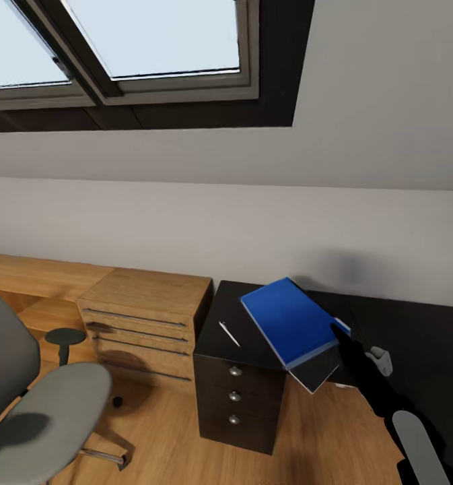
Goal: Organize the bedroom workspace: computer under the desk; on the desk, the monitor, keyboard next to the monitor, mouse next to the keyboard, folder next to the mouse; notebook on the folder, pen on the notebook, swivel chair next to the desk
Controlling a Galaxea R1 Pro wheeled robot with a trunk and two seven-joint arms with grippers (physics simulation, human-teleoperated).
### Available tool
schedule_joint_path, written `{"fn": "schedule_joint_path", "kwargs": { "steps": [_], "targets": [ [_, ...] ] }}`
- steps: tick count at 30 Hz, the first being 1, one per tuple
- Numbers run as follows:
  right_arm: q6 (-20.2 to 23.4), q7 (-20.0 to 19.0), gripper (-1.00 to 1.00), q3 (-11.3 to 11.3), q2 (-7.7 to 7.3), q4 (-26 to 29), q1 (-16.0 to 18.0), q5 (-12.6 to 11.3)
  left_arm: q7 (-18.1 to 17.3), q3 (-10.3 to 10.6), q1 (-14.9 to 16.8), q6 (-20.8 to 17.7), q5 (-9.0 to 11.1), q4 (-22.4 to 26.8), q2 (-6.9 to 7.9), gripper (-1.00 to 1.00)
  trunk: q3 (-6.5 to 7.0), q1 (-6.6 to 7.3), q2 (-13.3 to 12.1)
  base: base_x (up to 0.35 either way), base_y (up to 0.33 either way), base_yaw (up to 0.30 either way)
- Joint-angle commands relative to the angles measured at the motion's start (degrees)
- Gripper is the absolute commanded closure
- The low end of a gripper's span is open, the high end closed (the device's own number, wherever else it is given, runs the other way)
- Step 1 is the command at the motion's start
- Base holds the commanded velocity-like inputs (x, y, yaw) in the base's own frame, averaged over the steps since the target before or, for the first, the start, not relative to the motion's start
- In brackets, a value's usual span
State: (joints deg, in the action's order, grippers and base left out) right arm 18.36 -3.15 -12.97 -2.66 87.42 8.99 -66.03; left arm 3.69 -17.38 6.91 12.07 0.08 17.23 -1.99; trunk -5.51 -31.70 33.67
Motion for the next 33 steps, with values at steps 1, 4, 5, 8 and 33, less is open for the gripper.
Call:
{"fn": "schedule_joint_path", "kwargs": {
  "steps": [1,4,5,8,33],
  "targets": [
    [0.3,-0.1,1.0,-0.1,0.05,-0.2,0.1,-0.3,0.2,0.0,0.0,0.2,0.0,0.0,-0.02,-1.0,0.08,0.21,-0.3,0.0,0.0,-0.277],
    [0.2,-0.1,1.0,-0.2,0.1,-0.8,0.1,-0.3,0.2,0.0,0.0,0.3,0.0,0.0,-0.03,-1.0,0.62,0.87,-1.5,0.0,0.0,-0.28],
    [0.2,-0.1,1.0,-0.3,0.08,-0.9,0.1,-0.3,0.2,0.0,0.0,0.3,0.0,0.0,-0.03,-1.0,0.8,1.08,-1.9,0.0,0.0,-0.283],
    [0.2,-0.1,1.0,-0.9,0.05,-1.0,0.1,-0.3,0.2,0.0,0.0,0.4,0.0,0.0,-0.03,-1.0,0.98,1.3,-2.3,0.0,0.0,-0.285],
    [-1.3,0.0,1.0,-1.6,0.22,-4.8,0.1,0.1,0.2,0.2,0.0,7.4,-0.1,-2.4,-0.15,-1.0,0.98,1.3,-2.3,-0.057,0.059,-0.29]
  ]
}}
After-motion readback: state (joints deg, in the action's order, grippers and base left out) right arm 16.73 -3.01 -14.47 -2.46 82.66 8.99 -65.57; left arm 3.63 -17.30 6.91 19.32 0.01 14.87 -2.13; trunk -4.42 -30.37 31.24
